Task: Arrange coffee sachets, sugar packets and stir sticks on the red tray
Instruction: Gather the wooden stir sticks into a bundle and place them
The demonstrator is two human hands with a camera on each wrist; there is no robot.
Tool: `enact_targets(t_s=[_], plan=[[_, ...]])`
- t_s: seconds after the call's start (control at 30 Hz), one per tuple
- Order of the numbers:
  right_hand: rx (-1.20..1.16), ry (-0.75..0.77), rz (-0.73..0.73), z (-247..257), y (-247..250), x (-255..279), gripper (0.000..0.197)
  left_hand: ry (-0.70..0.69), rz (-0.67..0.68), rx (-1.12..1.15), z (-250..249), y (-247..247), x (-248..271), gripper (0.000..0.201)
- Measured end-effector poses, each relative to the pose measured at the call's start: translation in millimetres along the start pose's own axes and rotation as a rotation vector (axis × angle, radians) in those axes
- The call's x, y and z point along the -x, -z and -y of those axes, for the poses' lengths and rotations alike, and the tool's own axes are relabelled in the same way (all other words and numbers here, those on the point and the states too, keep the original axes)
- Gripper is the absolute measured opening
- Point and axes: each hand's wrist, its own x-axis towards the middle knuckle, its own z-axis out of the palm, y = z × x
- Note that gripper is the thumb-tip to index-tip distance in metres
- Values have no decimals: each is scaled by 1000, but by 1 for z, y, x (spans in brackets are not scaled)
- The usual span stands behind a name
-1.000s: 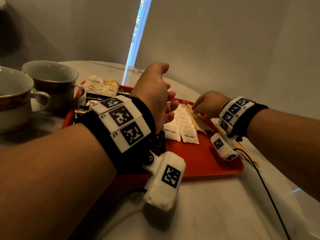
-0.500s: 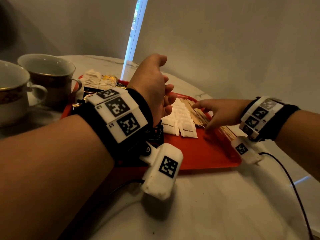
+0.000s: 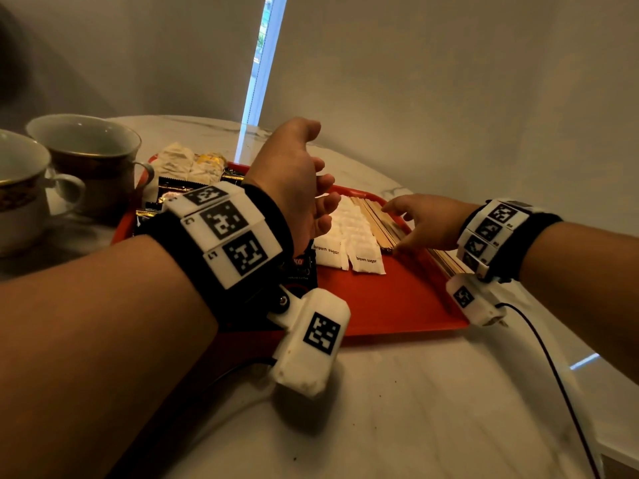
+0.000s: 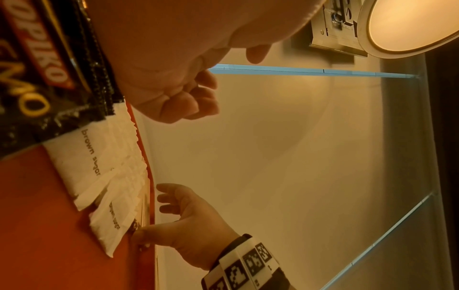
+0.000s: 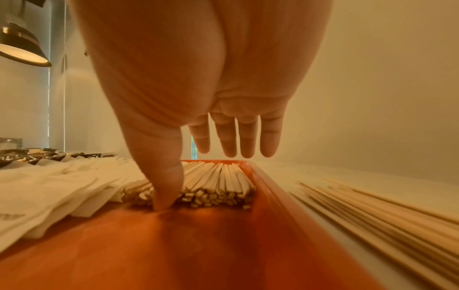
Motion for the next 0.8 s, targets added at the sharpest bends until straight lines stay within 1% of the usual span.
enact_targets(t_s=[0.1, 0.17, 0.27, 0.37, 0.43, 0.63, 0.8], plan=[[-22, 3, -4, -3, 2, 2, 99, 1, 1, 1, 0, 0, -1, 37], [-33, 12, -6, -3, 0, 3, 101, 0, 7, 0, 1, 0, -2, 37], [-14, 53, -21, 2, -4, 2, 98, 3, 8, 2, 2, -1, -2, 38], [22, 99, -66, 10, -5, -1, 88, -4, 5, 0, 1, -1, -2, 38], [44, 113, -78, 12, -3, -3, 84, -6, 2, 1, 1, 0, -2, 38], [75, 66, -10, 3, 0, -4, 95, -2, 9, 1, 1, 0, -4, 38], [67, 47, -37, -4, -4, -7, 91, -1, 6, -3, 2, -1, -4, 38]])
